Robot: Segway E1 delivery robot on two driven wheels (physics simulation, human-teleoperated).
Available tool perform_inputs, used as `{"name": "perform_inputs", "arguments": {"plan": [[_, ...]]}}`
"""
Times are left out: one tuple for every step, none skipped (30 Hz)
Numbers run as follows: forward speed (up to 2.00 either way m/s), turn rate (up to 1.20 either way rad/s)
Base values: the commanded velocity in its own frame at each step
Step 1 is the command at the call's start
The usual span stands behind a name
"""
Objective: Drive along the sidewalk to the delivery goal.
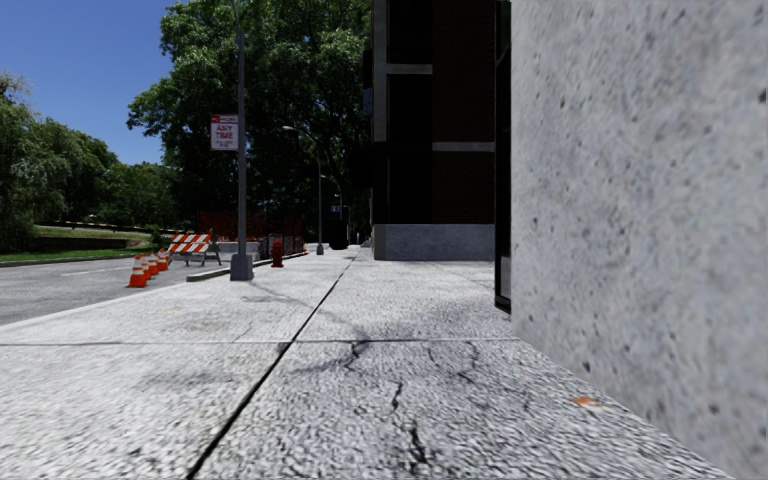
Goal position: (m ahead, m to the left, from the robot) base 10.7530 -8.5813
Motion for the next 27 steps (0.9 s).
{"name": "perform_inputs", "arguments": {"plan": [[2.0,0.0],[2.0,0.0],[2.0,0.0],[2.0,0.0],[2.0,0.0],[2.0,0.0],[2.0,0.0],[2.0,0.0],[2.0,0.0],[2.0,0.0],[2.0,0.0],[2.0,0.0],[2.0,0.0],[2.0,0.0],[2.0,0.0],[2.0,0.0],[2.0,0.0],[2.0,0.0],[2.0,0.0],[2.0,0.0],[2.0,0.0],[2.0,0.0],[2.0,0.0],[2.0,0.0],[2.0,0.0],[2.0,0.0],[2.0,0.0]]}}
